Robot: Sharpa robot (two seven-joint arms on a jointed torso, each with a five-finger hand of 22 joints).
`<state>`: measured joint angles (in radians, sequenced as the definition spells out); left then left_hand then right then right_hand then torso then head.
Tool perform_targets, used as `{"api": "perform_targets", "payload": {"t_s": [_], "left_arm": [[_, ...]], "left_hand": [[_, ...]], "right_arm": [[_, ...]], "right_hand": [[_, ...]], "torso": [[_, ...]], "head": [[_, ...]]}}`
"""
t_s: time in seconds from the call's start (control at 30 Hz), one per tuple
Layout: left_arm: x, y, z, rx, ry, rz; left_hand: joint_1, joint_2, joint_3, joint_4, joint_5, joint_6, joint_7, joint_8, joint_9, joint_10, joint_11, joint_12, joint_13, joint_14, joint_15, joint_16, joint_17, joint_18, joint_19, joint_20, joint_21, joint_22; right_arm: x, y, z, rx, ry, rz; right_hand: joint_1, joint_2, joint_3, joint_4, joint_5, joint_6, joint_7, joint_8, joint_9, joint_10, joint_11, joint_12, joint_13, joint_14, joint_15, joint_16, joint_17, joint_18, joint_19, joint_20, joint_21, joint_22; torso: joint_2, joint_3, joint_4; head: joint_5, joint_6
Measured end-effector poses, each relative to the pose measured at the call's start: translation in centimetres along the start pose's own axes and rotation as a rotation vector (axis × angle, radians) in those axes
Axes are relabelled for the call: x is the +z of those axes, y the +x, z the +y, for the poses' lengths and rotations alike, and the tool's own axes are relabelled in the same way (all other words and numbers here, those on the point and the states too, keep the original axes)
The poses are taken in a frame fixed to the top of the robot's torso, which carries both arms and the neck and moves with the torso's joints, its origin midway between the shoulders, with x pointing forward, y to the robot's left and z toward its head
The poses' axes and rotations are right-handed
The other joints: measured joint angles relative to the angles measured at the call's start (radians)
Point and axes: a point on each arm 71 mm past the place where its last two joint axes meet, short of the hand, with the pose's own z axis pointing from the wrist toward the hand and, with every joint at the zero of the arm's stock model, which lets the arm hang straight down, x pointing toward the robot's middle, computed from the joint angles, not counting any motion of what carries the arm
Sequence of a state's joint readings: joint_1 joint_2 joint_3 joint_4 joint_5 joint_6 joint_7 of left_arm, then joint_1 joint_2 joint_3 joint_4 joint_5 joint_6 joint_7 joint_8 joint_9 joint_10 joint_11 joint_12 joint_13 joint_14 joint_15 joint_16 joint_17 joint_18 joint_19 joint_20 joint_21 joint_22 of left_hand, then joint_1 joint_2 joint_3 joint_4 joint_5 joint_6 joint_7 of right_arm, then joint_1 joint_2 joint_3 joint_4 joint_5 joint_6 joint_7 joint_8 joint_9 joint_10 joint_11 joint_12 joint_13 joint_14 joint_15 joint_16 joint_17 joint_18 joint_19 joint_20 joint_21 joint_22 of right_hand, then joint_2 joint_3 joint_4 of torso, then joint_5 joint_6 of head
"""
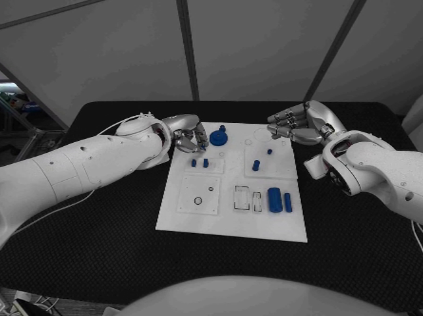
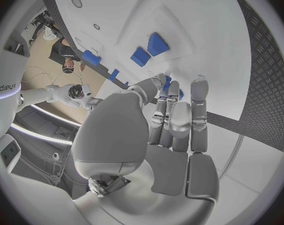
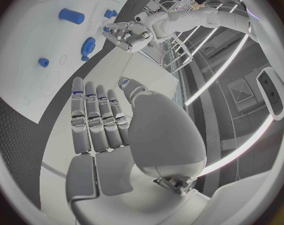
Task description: Assemble the parts on the task board
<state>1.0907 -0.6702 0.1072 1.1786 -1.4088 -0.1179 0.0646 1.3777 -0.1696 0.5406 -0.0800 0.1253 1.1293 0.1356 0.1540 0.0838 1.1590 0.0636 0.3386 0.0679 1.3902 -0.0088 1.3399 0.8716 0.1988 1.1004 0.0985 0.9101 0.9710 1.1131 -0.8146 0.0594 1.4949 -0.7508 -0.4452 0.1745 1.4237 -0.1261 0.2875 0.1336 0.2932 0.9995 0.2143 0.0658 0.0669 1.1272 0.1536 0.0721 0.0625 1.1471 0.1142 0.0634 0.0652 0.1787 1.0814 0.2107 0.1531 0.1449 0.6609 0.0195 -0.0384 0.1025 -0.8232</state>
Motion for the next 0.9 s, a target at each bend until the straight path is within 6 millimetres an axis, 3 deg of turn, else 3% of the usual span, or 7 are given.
{"api": "perform_targets", "payload": {"t_s": [0.9], "left_arm": [[0.20, 0.33, -0.14, -0.003, -0.001, 0.029]], "left_hand": [[0.000, 0.000, 0.000, 0.000, -0.004, 0.010, -0.005, -0.007, 0.001, 0.008, -0.001, -0.015, 0.003, 0.000, 0.000, 0.000, -0.003, 0.000, 0.000, 0.000, -0.002, 0.000]], "right_arm": [[0.00, 0.02, 0.01, 0.000, 0.000, 0.001]], "right_hand": [[0.000, 0.000, 0.000, 0.000, 0.000, 0.000, 0.000, 0.000, 0.000, 0.000, 0.000, 0.000, 0.000, 0.000, 0.000, 0.000, 0.000, 0.000, 0.000, 0.000, 0.000, 0.000]], "torso": [[0.000, 0.0006, 0.0001]], "head": [[-0.002, -0.004]]}}
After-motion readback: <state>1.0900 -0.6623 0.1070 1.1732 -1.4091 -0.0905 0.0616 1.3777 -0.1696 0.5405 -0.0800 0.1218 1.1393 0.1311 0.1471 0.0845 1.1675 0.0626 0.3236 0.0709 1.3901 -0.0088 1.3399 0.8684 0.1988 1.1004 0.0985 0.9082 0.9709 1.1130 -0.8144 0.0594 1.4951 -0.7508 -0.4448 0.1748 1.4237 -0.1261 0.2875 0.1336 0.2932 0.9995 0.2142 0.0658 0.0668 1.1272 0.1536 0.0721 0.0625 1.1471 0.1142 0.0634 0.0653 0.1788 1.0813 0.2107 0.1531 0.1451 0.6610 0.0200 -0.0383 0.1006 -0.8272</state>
